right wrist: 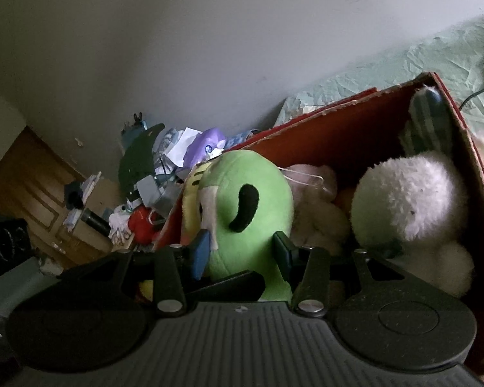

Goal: Organize objects
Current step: 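Lower the green plush into the box beside the Pooh plush, pressing down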

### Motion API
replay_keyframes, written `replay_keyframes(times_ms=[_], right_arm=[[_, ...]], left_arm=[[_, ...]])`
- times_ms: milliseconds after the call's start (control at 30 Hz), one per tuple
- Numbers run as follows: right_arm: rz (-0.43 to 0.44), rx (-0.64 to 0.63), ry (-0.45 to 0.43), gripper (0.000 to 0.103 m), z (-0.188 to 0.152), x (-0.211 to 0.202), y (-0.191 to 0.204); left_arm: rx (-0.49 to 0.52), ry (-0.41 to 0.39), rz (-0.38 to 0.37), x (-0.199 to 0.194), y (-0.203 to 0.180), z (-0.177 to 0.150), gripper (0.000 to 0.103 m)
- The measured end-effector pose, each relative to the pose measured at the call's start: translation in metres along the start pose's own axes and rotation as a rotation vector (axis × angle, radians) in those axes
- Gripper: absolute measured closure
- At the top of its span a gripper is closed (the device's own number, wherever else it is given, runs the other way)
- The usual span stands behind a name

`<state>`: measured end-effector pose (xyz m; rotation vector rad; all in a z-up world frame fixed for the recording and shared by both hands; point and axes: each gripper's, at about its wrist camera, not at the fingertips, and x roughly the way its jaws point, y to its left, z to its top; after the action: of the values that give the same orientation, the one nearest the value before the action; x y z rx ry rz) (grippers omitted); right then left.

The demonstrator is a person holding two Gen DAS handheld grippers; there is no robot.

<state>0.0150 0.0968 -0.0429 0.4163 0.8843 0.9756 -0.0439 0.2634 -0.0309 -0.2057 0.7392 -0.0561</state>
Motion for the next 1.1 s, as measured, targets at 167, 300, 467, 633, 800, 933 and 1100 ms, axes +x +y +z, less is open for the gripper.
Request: replay_keyframes(times_ms=[167,300,467,633,800,933,1100], right_arm=[[0.003,0.036,-0.002,0.052,0.000,-0.005,-0.008],[0.005,0.042,0.000,0.051,-0.001,-0.007,-0.010],[-0.010,0.017,0.002,0.051,-0.001,-0.006,-0.007],[-0.020,0.023,-0.007,0.051,0.000,-0.010,-0.008],[-0.025,0.028,-0.040,0.051,0.001,-0.020,-0.009],[-0.025,0.031,-0.054,0.057,0.002,-0.022,-0.009],[-0.028,0.019,-0.046,0.065,0.001,-0.018,-0.005]], left_arm=[[-0.011,0.030,0.018,0.005,-0.004,0.002,0.025],[-0.002,0.049,0.038,0.009,-0.008,0.002,0.024],[0.001,0.062,0.047,0.011,-0.011,0.002,0.022],[-0.006,0.065,0.043,0.011,-0.009,0.002,0.022],[-0.002,0.068,0.041,0.013,-0.010,0.001,0.021],[-0.003,0.071,0.037,0.014,-0.010,0.000,0.021],[0.005,0.073,0.035,0.014,-0.011,-0.001,0.017]])
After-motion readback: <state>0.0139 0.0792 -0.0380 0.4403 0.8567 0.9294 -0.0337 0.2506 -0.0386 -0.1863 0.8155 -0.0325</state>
